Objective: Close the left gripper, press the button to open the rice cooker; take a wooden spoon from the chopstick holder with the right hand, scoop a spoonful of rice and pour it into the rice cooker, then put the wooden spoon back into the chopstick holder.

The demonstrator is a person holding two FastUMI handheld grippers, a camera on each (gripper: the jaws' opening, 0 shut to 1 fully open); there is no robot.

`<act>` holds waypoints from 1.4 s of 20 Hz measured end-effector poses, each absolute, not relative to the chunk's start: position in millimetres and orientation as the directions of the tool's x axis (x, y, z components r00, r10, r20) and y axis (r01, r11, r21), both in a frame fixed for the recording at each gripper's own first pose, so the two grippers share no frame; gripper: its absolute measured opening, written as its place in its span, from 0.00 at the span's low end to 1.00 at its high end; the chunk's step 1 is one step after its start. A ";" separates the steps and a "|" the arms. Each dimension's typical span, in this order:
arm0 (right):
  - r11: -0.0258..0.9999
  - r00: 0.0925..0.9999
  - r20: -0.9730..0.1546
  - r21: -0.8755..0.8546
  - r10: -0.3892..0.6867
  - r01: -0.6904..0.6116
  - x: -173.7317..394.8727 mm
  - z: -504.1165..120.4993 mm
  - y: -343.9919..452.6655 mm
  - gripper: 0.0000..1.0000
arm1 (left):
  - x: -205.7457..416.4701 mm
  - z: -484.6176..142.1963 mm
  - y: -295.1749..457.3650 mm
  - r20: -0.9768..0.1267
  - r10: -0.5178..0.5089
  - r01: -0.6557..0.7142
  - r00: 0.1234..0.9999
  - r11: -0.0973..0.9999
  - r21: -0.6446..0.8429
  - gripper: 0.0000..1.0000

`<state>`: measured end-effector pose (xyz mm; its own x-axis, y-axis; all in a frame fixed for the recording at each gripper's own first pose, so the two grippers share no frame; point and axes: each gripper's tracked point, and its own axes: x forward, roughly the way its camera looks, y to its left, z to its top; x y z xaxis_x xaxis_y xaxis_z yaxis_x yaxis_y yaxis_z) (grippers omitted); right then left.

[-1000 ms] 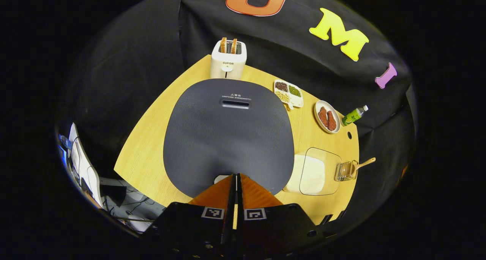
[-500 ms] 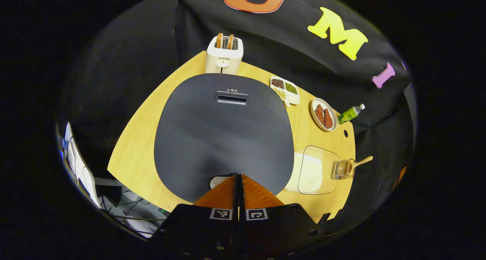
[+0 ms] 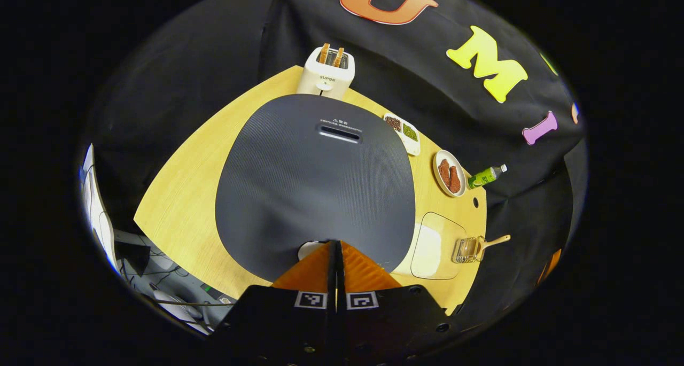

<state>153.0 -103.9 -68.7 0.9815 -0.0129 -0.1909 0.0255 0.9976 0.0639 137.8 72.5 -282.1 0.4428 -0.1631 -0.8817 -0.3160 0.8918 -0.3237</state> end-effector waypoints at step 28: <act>0.995 0.987 -0.137 0.035 -0.086 0.091 135.3 -41.4 -157.6 0.99 | 179.7 -47.0 65.7 -0.301 0.056 -0.112 0.952 0.979 -0.172 1.00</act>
<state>135.3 -157.6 -41.4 0.9869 -0.0858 -0.1365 0.0914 0.9952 0.0353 179.7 65.7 -47.0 0.9520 0.0564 -0.3007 -0.1124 0.9786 -0.1725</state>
